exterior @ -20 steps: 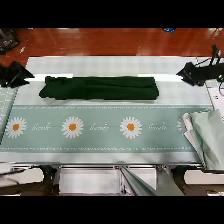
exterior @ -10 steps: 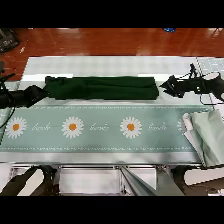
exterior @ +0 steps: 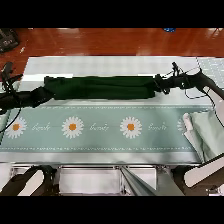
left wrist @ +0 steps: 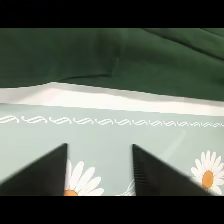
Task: Fold the shirts.
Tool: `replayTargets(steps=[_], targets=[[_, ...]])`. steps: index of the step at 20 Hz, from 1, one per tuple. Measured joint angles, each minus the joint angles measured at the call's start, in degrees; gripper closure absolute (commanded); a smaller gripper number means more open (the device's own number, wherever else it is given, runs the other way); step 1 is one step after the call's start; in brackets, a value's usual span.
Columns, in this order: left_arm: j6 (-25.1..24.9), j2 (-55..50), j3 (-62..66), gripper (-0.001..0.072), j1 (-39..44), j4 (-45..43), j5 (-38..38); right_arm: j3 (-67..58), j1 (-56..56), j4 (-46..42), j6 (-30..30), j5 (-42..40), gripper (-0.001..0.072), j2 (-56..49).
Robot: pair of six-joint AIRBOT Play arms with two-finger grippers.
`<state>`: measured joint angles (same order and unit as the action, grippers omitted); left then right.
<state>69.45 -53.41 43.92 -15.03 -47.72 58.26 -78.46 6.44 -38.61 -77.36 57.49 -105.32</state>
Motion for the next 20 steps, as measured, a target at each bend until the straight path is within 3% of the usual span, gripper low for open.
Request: replayTargets(steps=[1,5,10,14,20], targets=[[0.0,-0.1,0.0,0.069,0.1,0.0,-0.1,-1.4,-0.2,-0.1,0.2,1.3,0.0687,0.0],[-0.1,-0.3,0.4,0.0692,0.4,1.3,0.2,-4.7,-0.3,-3.5,0.5,5.7,0.0688,5.9],[-2.0,-1.6,3.7,0.0692,6.3,4.5,1.5,1.0,0.0,-15.6,-0.9,8.8,0.0688,25.2],[-1.5,-8.5,9.9,0.0693,19.6,5.4,-3.2,11.5,0.2,-19.6,-2.8,10.1,0.0687,44.5],[2.5,-31.3,27.5,0.0693,42.7,5.6,-7.0,19.0,0.3,-20.7,-8.4,15.4,0.0687,65.0]])
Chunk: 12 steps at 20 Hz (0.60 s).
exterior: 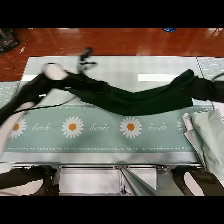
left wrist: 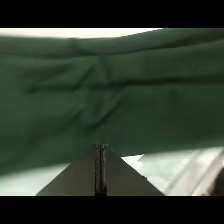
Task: Fold the shirts.
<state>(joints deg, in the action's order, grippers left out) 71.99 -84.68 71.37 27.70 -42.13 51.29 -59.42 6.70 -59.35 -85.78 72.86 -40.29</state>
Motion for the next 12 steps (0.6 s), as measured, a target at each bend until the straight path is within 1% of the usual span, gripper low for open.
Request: replayTargets(steps=[2,6,10,12], targets=[[2.0,-8.2,7.0,0.0693,6.3,0.0,0.5,0.7,0.0,0.1,-1.4,1.4,0.0687,3.6],[6.5,-21.7,19.9,0.0693,16.0,0.0,2.9,1.2,0.0,2.3,-2.3,3.0,0.0687,6.3],[9.0,-28.5,27.4,0.0692,21.0,0.5,7.3,1.4,0.0,3.7,-2.3,2.4,0.0687,7.0],[9.5,-29.3,29.0,0.0692,21.1,0.6,8.6,1.4,0.0,4.0,-2.2,1.8,0.0687,6.5]])
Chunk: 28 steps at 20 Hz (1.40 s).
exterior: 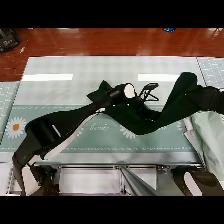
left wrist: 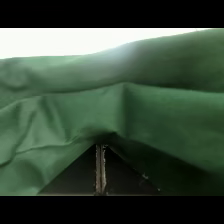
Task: Fold the shirts.
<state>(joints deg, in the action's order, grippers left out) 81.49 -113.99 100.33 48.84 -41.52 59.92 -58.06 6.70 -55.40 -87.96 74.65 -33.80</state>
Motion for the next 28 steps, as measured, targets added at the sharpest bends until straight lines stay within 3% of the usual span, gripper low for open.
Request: replayTargets(steps=[5,12,17,23,24,25,26,28], targets=[[1.1,3.7,1.7,0.0692,-11.0,-2.0,4.9,0.1,0.0,4.6,2.1,-1.1,0.0687,-3.7],[0.7,25.2,-3.1,0.0692,-39.8,-11.5,13.8,-4.1,-7.5,17.7,9.4,-8.2,0.0687,-20.6],[-2.5,48.5,-24.0,0.0692,-53.5,-16.0,10.9,-16.7,-20.7,19.8,11.1,-15.3,0.0687,-41.2],[-3.5,68.9,-54.7,0.0691,-54.7,-10.8,2.3,-31.1,-29.2,20.0,11.6,-20.8,0.0686,-62.4],[-3.5,70.3,-58.1,0.0691,-54.2,-9.8,1.4,-32.5,-29.8,19.8,11.4,-21.6,0.0617,-64.8],[-3.6,71.3,-60.9,0.0691,-53.6,-9.1,0.4,-33.5,-30.2,19.7,11.1,-22.1,0.0405,-66.6],[-3.7,72.1,-63.3,0.0691,-53.0,-8.5,-0.5,-34.2,-30.6,19.7,11.0,-22.5,0.03,-68.0],[-3.7,72.9,-66.2,0.0691,-52.1,-7.8,-2.6,-35.1,-31.1,19.7,11.0,-21.3,0.03,-69.7]])
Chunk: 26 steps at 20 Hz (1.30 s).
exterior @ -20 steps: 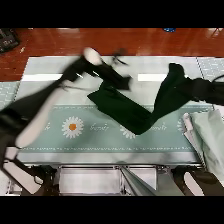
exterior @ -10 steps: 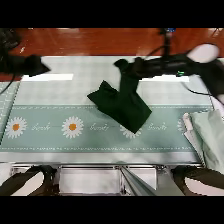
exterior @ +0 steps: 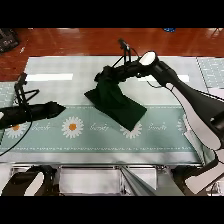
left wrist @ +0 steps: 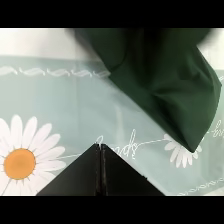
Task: Fold the shirts.
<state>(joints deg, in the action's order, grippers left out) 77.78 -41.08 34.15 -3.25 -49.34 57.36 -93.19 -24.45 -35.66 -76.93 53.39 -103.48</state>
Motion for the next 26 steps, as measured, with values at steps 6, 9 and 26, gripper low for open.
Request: replayTargets(steps=[6,9,26], targets=[[0.2,0.2,11.0,0.0691,-6.0,3.0,-6.8,-0.8,9.0,-5.9,-3.3,15.9,0.0311,7.0],[-1.4,0.3,19.6,0.0691,-9.1,3.7,-6.6,2.3,15.3,-18.9,-7.2,23.6,0.0305,17.9],[-2.8,-1.4,7.4,0.0691,-1.6,4.0,-0.3,70.5,9.5,-12.1,-30.9,-21.4,0.0304,48.0]])
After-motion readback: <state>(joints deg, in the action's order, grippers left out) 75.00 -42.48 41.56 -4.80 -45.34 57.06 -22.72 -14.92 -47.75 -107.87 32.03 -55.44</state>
